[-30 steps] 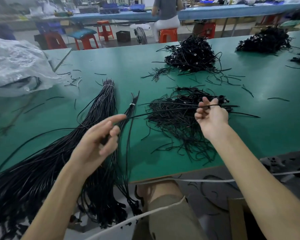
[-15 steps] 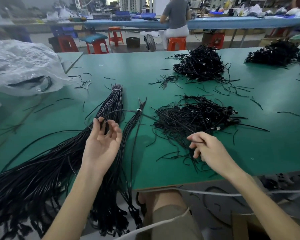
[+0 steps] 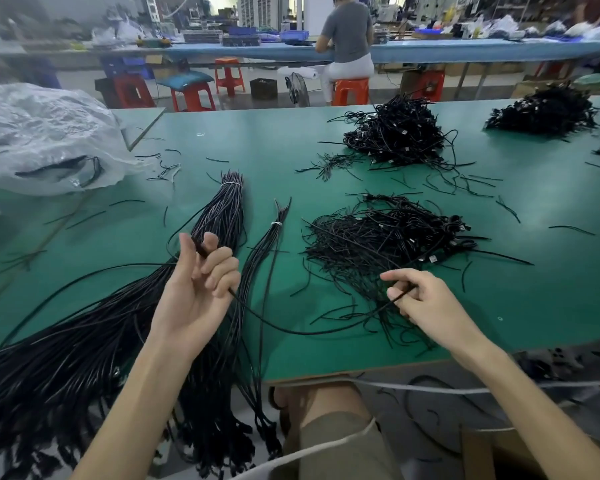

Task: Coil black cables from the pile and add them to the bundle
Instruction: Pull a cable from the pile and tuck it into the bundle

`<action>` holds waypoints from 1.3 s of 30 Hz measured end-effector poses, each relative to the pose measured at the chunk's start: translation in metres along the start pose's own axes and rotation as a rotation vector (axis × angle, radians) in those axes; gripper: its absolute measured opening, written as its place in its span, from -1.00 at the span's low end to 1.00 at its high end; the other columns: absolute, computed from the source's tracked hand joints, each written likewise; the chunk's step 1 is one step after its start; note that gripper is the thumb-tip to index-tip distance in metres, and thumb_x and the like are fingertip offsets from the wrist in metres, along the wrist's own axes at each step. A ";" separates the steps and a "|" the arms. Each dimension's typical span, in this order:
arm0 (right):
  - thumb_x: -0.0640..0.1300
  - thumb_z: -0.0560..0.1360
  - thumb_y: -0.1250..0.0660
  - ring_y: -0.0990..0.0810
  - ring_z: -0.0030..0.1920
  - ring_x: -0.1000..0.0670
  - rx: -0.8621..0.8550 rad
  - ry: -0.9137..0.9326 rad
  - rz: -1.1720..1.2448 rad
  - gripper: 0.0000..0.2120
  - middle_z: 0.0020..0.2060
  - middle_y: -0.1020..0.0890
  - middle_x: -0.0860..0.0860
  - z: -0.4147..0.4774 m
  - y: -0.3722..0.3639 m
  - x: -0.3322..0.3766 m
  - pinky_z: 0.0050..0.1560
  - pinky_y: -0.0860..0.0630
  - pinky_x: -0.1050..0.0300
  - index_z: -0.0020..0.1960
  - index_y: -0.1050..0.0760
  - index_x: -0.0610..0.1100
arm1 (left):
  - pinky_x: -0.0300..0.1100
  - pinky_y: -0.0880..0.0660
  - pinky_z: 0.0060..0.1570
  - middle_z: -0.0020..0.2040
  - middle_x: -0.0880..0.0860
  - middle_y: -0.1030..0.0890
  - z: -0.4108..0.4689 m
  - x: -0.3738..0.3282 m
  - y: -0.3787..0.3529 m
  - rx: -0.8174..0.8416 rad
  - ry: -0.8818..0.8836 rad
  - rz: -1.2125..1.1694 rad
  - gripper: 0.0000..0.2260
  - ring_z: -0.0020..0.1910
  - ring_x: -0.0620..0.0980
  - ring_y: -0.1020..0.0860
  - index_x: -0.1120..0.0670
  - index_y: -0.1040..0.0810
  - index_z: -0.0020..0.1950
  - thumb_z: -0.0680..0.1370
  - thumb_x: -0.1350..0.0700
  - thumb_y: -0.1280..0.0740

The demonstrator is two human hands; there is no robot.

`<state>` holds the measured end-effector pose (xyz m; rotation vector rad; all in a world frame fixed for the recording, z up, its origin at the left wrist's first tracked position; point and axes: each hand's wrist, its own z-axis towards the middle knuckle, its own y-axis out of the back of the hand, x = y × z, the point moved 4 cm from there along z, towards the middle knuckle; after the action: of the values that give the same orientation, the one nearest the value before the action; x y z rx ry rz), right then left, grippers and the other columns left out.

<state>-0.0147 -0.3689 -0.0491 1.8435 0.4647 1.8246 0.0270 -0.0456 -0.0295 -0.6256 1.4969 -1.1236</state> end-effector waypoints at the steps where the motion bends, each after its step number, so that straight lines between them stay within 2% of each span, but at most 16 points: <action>1: -0.17 0.64 -0.33 -0.51 -0.29 0.19 0.010 0.022 -0.011 -0.75 0.05 -0.49 0.00 -0.001 0.000 0.003 -0.16 -0.45 0.43 0.25 -0.55 0.10 | -0.26 -0.26 -0.41 -0.31 -0.12 -0.24 0.000 0.001 -0.003 0.007 -0.002 0.028 -0.67 -0.40 -0.15 -0.20 0.01 -0.61 -0.05 0.68 -0.16 -0.19; 4: -0.31 0.59 -0.31 -0.53 0.02 0.10 0.038 0.004 -0.070 -0.63 0.24 -0.33 0.03 -0.006 -0.005 0.012 -0.06 -0.49 0.40 0.26 -0.51 0.09 | -0.28 -0.27 -0.39 -0.30 -0.11 -0.24 0.000 0.001 -0.010 0.007 -0.022 0.051 -0.65 -0.39 -0.15 -0.18 0.00 -0.58 -0.10 0.71 -0.12 -0.14; 7: -0.38 0.51 -0.29 -0.21 0.40 -0.02 -0.085 0.059 -0.438 -0.52 0.41 -0.20 0.01 -0.016 -0.014 0.026 0.35 -0.29 0.11 0.34 -0.46 0.02 | -0.29 -0.23 -0.37 -0.38 -0.10 -0.24 0.001 0.000 -0.016 -0.034 -0.105 0.115 -0.63 -0.41 -0.13 -0.15 -0.05 -0.49 -0.17 0.70 -0.20 -0.10; 9: -0.27 0.54 -0.30 -0.13 0.44 0.07 -0.117 0.244 -0.500 -0.57 0.38 -0.28 0.05 -0.026 -0.027 0.044 0.43 -0.11 0.03 0.36 -0.47 0.03 | -0.29 -0.23 -0.37 -0.44 -0.08 -0.21 0.000 0.003 -0.020 -0.062 -0.132 0.132 -0.61 -0.43 -0.11 -0.12 -0.05 -0.44 -0.21 0.69 -0.24 -0.10; 11: 0.02 0.62 -0.24 -0.11 0.42 0.20 -0.003 0.356 -0.421 -0.64 0.33 -0.33 0.18 -0.039 -0.047 0.062 0.44 -0.07 0.09 0.41 -0.43 0.08 | -0.27 -0.24 -0.39 -0.48 -0.07 -0.19 -0.003 0.009 -0.026 -0.072 -0.135 0.134 -0.58 -0.45 -0.10 -0.11 -0.04 -0.41 -0.26 0.69 -0.24 -0.10; 13: 0.25 0.62 -0.14 -0.05 0.40 0.28 0.144 0.379 -0.346 -0.49 0.36 -0.31 0.23 -0.049 -0.073 0.073 0.44 -0.02 0.14 0.51 -0.33 0.10 | -0.26 -0.24 -0.37 -0.50 -0.06 -0.19 -0.005 0.017 -0.034 -0.049 -0.111 0.128 -0.56 -0.46 -0.09 -0.10 -0.04 -0.39 -0.29 0.70 -0.24 -0.11; 16: 0.22 0.68 -0.10 -0.18 0.41 0.20 0.219 0.401 -0.340 -0.52 0.36 -0.39 0.18 -0.050 -0.104 0.081 0.45 -0.06 0.15 0.51 -0.34 0.04 | -0.23 -0.23 -0.35 -0.50 -0.07 -0.19 -0.008 0.026 -0.046 0.016 -0.057 0.112 -0.53 -0.45 -0.07 -0.10 -0.03 -0.39 -0.32 0.71 -0.22 -0.12; 19: 0.01 0.73 -0.12 -0.57 0.02 0.00 0.277 0.343 -0.216 -0.73 -0.05 -0.65 0.05 -0.043 -0.110 0.080 0.21 -0.44 -0.03 0.11 -0.57 -0.03 | -0.22 -0.25 -0.35 -0.52 -0.08 -0.19 -0.014 0.028 -0.054 0.106 0.015 0.109 -0.50 -0.47 -0.08 -0.09 -0.03 -0.37 -0.36 0.72 -0.21 -0.12; 21: 0.00 0.72 -0.15 -0.54 -0.30 -0.11 0.306 0.273 -0.056 -0.71 -0.31 -0.61 -0.03 -0.037 -0.105 0.076 -0.14 -0.52 -0.13 -0.09 -0.56 -0.01 | -0.21 -0.25 -0.35 -0.53 -0.09 -0.20 -0.019 0.026 -0.053 0.142 0.042 0.149 -0.50 -0.48 -0.08 -0.10 -0.02 -0.33 -0.38 0.73 -0.19 -0.14; 23: 0.07 0.70 -0.21 -0.41 -0.45 -0.13 0.288 0.287 -0.029 -0.68 -0.44 -0.52 -0.02 -0.031 -0.095 0.073 -0.36 -0.41 -0.07 -0.17 -0.56 0.00 | -0.21 -0.23 -0.35 -0.53 -0.09 -0.21 -0.025 0.024 -0.050 0.169 0.046 0.275 -0.49 -0.48 -0.08 -0.10 -0.03 -0.32 -0.40 0.72 -0.19 -0.15; 25: 0.25 0.63 -0.23 -0.34 -0.53 0.02 0.298 0.322 -0.102 -0.54 -0.52 -0.48 0.03 -0.024 -0.084 0.075 -0.43 -0.35 0.08 -0.26 -0.57 -0.04 | -0.23 -0.22 -0.40 -0.53 -0.06 -0.23 -0.030 0.023 -0.047 0.208 0.015 0.680 -0.47 -0.51 -0.06 -0.14 -0.03 -0.34 -0.43 0.68 -0.24 -0.17; 28: 0.39 0.59 -0.16 -0.39 -0.54 0.07 0.291 0.315 -0.156 -0.33 -0.55 -0.51 0.02 -0.011 -0.070 0.079 -0.40 -0.38 0.15 -0.41 -0.49 -0.13 | -0.34 -0.34 -0.45 -0.54 0.00 -0.49 -0.036 0.040 -0.040 0.332 0.075 1.409 -0.40 -0.60 -0.09 -0.38 0.07 -0.50 -0.42 0.62 -0.34 -0.18; 31: 0.35 0.60 -0.14 -0.37 -0.51 0.12 0.236 0.331 -0.028 -0.31 -0.57 -0.45 0.07 -0.006 -0.066 0.088 -0.35 -0.34 0.21 -0.46 -0.36 -0.16 | -0.49 -0.29 -0.42 -0.43 -0.24 -0.59 -0.036 0.056 -0.033 0.377 -0.009 1.746 -0.52 -0.52 -0.26 -0.45 -0.07 -0.70 -0.19 0.66 -0.30 -0.14; 35: 0.30 0.64 -0.14 -0.31 -0.53 0.11 0.174 0.368 0.191 -0.35 -0.61 -0.34 0.09 -0.007 -0.070 0.100 -0.37 -0.29 0.24 -0.51 -0.25 -0.04 | -0.34 -0.32 -0.30 -0.33 -0.23 -0.54 -0.028 0.065 -0.023 0.253 -0.203 1.738 -0.70 -0.41 -0.22 -0.41 -0.36 -0.59 0.00 0.61 -0.40 -0.10; 37: 0.26 0.67 -0.14 -0.32 -0.54 0.12 0.155 0.368 0.274 -0.34 -0.61 -0.33 0.08 -0.008 -0.070 0.104 -0.31 -0.34 0.21 -0.54 -0.31 -0.03 | -0.29 -0.47 -0.07 -0.15 -0.21 -0.65 -0.027 0.067 -0.017 0.132 -0.234 1.480 -0.69 -0.19 -0.14 -0.59 -0.27 -0.66 0.12 0.67 -0.28 -0.14; 39: 0.22 0.69 -0.14 -0.35 -0.53 0.14 0.165 0.377 0.340 -0.32 -0.60 -0.35 0.02 -0.012 -0.073 0.107 -0.20 -0.45 0.15 -0.52 -0.37 -0.10 | -0.27 -0.52 0.22 0.11 -0.08 -0.73 -0.028 0.068 -0.015 0.018 -0.277 1.251 -0.59 0.16 -0.07 -0.67 0.00 -0.69 0.22 0.72 -0.17 -0.13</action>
<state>-0.0145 -0.2474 -0.0032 1.7670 0.4668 2.4512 -0.0197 -0.1013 -0.0483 0.2151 1.2564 -0.0644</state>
